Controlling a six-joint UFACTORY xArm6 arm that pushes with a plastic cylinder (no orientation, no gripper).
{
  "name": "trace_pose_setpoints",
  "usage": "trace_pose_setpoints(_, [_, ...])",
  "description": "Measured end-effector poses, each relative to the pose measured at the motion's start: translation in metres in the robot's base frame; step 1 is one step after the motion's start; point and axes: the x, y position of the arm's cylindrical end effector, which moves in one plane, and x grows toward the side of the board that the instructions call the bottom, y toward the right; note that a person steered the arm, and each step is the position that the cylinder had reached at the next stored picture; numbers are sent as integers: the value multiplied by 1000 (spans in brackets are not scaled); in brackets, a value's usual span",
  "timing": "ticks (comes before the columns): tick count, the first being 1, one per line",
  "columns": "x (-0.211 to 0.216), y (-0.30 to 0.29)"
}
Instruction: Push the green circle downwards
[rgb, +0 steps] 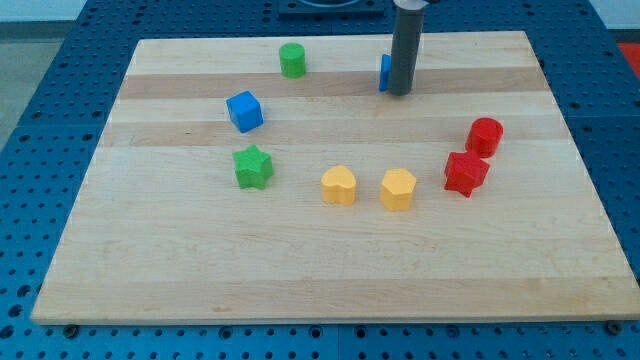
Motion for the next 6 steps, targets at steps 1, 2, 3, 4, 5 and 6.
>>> trace_pose_setpoints(1, [20,1])
trace_pose_setpoints(2, [-2,79])
trace_pose_setpoints(3, [-77,111])
trace_pose_setpoints(4, [-95,-2])
trace_pose_setpoints(5, [-82,-107])
trace_pose_setpoints(6, [-72,-166])
